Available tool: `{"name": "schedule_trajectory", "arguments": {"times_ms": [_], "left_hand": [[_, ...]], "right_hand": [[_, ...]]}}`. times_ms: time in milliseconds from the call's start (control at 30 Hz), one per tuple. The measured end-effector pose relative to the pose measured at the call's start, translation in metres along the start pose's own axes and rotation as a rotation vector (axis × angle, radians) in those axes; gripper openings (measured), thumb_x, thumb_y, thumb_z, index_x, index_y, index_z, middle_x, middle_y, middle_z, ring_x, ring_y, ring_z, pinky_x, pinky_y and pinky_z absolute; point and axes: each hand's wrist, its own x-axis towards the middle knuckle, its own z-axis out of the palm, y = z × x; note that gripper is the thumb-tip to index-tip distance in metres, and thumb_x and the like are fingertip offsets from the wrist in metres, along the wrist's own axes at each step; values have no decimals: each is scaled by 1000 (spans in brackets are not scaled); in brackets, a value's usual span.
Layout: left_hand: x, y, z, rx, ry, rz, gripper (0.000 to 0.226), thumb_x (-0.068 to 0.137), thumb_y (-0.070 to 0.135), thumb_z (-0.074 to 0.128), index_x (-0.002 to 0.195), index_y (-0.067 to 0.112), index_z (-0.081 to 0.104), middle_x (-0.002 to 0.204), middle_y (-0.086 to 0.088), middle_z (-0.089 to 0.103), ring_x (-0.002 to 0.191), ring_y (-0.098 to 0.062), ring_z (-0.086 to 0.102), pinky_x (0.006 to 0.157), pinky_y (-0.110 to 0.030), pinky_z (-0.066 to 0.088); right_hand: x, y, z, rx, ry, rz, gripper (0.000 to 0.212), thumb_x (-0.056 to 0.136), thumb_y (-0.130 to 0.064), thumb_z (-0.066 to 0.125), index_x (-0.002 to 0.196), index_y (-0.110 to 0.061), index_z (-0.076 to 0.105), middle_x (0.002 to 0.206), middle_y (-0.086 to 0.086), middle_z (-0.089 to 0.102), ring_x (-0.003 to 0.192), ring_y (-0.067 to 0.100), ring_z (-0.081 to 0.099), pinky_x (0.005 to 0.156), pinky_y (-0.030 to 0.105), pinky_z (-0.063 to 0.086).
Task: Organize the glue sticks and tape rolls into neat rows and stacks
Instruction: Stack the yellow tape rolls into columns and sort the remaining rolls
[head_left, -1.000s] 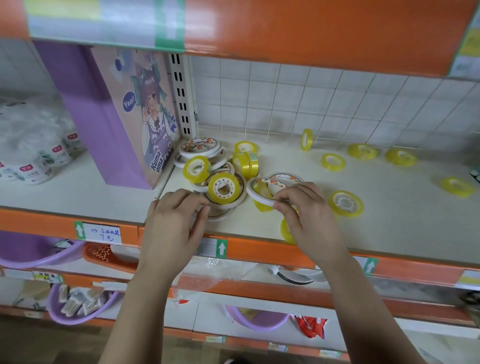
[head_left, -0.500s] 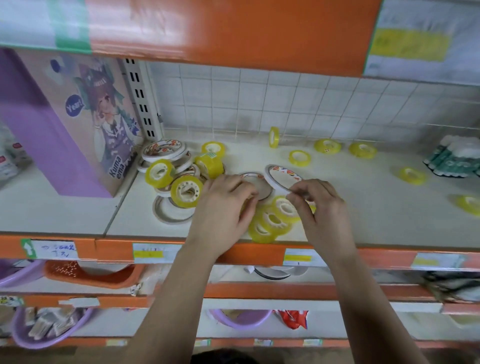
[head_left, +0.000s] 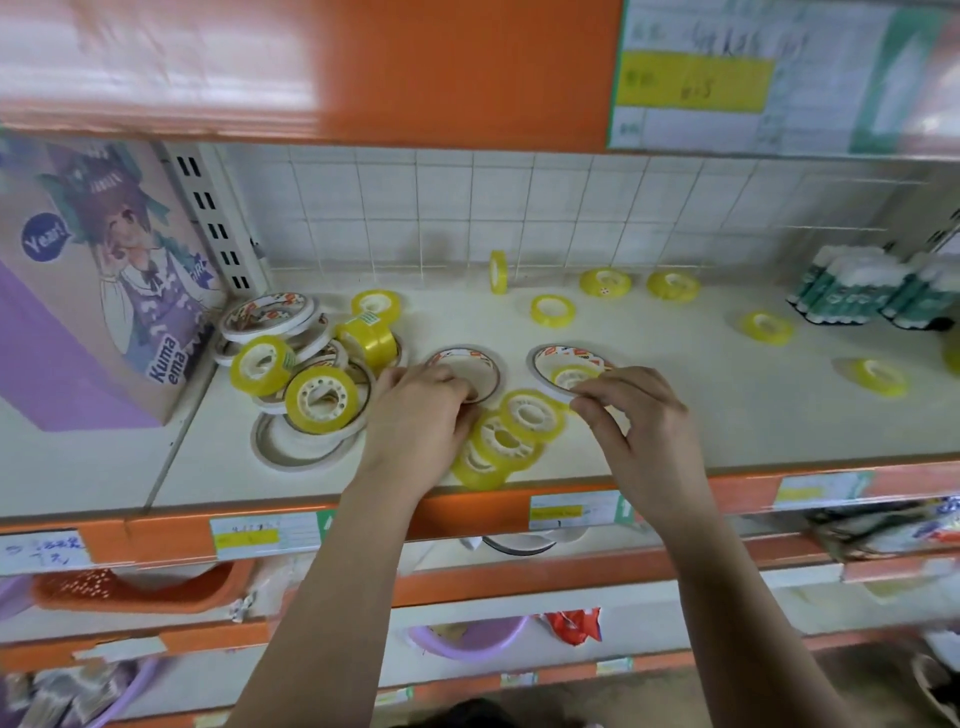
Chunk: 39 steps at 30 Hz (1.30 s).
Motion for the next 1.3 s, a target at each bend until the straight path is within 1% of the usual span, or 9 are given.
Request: {"name": "schedule_trajectory", "arguments": {"times_ms": [167, 333, 500, 667, 767, 933, 1067, 1200, 1300], "left_hand": [[2, 3, -2, 18, -11, -12, 13, 89, 29, 65, 93, 20, 74, 95, 1, 68, 96, -26, 60, 87, -38, 30], [2, 2, -4, -1, 108, 21, 7, 88, 23, 66, 90, 16, 69, 87, 0, 70, 82, -28, 63, 79, -39, 31], [11, 15, -17, -129, 160, 142, 27, 93, 30, 43, 93, 14, 64, 89, -2, 66, 83, -29, 60, 69, -42, 46], [30, 52, -16, -258, 167, 244, 30, 94, 32, 41, 95, 10, 61, 94, -4, 61, 85, -29, 56, 65, -41, 51], [41, 84, -9, -321, 173, 257, 20, 94, 25, 51, 95, 9, 61, 94, -5, 60, 89, -30, 55, 67, -45, 52], [66, 153, 6, -343, 198, 264, 35, 93, 38, 39, 96, 11, 61, 97, -5, 61, 92, -31, 56, 66, -46, 53], [87, 228, 19, -385, 235, 243, 32, 92, 37, 42, 95, 12, 62, 96, -3, 60, 92, -30, 56, 66, -47, 52], [104, 306, 27, -419, 276, 214, 32, 92, 35, 44, 95, 10, 64, 95, -4, 61, 92, -28, 55, 70, -43, 51], [118, 357, 34, -455, 284, 197, 32, 92, 35, 44, 96, 10, 64, 95, -2, 62, 92, -26, 56, 70, -42, 50]], "right_hand": [[1, -1, -2, -10, 4, 0, 27, 92, -28, 57, 92, -7, 73, 89, 3, 68, 87, 24, 60, 79, 21, 44], [0, 2, -5, -23, 24, 13, 23, 92, -25, 59, 92, -7, 73, 89, 3, 68, 87, 25, 60, 78, 25, 46], [-2, 7, -18, -42, 74, 23, 23, 93, -24, 58, 89, -6, 72, 87, 3, 67, 89, 25, 58, 78, 29, 46], [-6, 27, -46, -123, 134, 40, 22, 92, -24, 59, 88, -6, 72, 86, 2, 67, 91, 26, 55, 82, 22, 41], [-9, 49, -70, -143, 169, 58, 23, 92, -23, 58, 88, -5, 72, 85, 4, 68, 90, 28, 56, 81, 22, 40], [-12, 98, -129, -176, 218, 45, 20, 91, -20, 60, 87, -5, 72, 84, 5, 67, 88, 30, 56, 81, 26, 42], [-8, 150, -195, -197, 237, 0, 11, 89, -14, 67, 87, -5, 73, 84, 5, 67, 87, 31, 56, 80, 28, 44], [-3, 204, -262, -237, 234, -44, 9, 89, -14, 69, 91, -6, 73, 89, 5, 68, 93, 31, 58, 85, 29, 45], [2, 243, -303, -271, 242, -63, 12, 91, -16, 67, 94, -7, 74, 93, 5, 69, 99, 31, 57, 92, 27, 40]]}}
